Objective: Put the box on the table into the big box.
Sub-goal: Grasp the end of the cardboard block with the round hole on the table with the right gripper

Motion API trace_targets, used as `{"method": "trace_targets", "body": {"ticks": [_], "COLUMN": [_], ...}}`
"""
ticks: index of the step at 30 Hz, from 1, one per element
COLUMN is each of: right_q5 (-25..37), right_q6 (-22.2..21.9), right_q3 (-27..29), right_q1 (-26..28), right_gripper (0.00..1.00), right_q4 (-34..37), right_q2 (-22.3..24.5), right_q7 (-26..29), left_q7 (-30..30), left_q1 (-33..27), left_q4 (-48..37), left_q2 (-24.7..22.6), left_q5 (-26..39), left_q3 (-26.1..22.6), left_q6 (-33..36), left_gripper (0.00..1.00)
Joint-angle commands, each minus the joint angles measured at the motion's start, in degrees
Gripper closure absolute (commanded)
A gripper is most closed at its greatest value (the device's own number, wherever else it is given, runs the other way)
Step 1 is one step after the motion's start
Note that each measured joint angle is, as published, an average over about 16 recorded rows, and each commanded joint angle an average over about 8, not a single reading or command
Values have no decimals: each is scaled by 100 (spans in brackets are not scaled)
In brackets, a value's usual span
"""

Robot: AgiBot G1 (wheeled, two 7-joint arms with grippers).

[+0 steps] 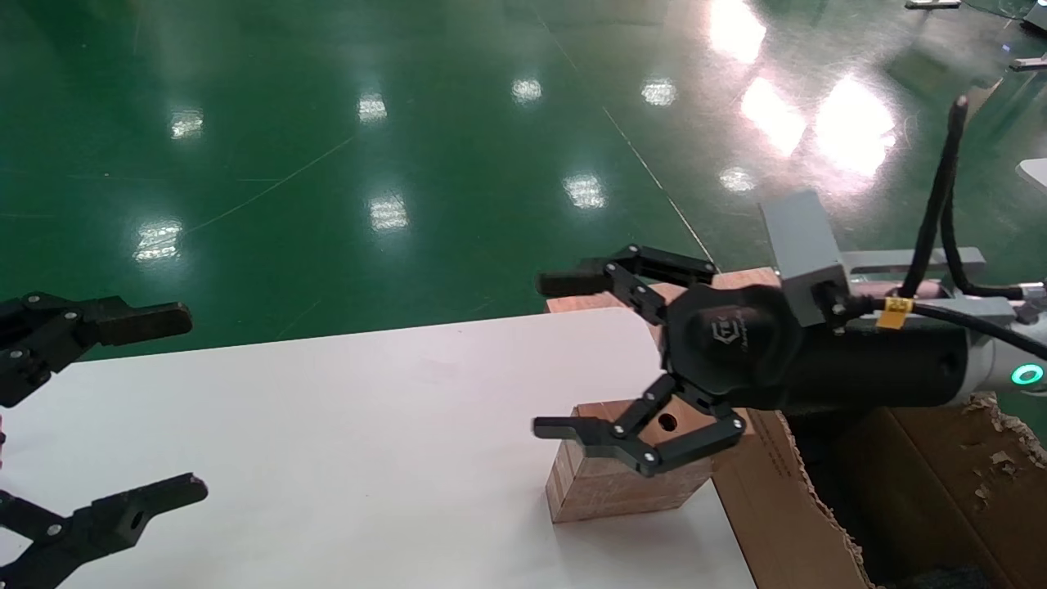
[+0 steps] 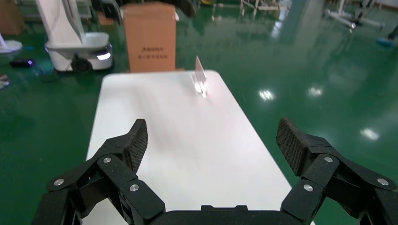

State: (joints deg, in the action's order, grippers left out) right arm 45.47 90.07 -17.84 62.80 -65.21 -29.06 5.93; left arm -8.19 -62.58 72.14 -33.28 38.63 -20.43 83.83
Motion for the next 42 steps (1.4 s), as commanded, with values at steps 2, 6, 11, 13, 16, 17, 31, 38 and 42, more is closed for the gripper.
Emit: {"method": "trace_targets", "body": {"ticks": [2, 6, 11, 13, 16, 17, 31, 38, 42], "right_q5": [56, 174, 360, 442, 551, 581, 759, 755, 735], "right_q6": [73, 107, 92, 81, 77, 80, 115, 101, 52], "right_q3": [-88, -407, -807, -934, -1113, -1177, -1861, -1840, -1846], "right_q1": [3, 94, 375, 514, 700, 750, 1161, 1140, 1102], "right_gripper": [0, 0, 0, 0, 0, 0, 0, 0, 0], "right_q4": [183, 415, 831, 998, 1210, 1268, 1567, 1541, 1504], "right_q2": [122, 251, 343, 344, 318, 310, 467, 457, 441], "right_q7": [-136, -335, -587, -676, -793, -828, -1091, -1087, -1087], "left_q7": [0, 0, 0, 0, 0, 0, 1, 1, 1], "left_q1": [0, 0, 0, 0, 0, 0, 1, 1, 1], "left_q4": [0, 0, 0, 0, 0, 0, -1, -1, -1], "left_q2": [0, 0, 0, 0, 0, 0, 1, 1, 1], "left_q5": [0, 0, 0, 0, -1, -1, -2, -2, -2], "left_q3": [0, 0, -1, -1, -1, -1, -1, -1, -1], "left_q6": [0, 0, 0, 0, 0, 0, -2, -2, -2], "left_gripper": [100, 100, 100, 100, 100, 100, 100, 100, 100]}}
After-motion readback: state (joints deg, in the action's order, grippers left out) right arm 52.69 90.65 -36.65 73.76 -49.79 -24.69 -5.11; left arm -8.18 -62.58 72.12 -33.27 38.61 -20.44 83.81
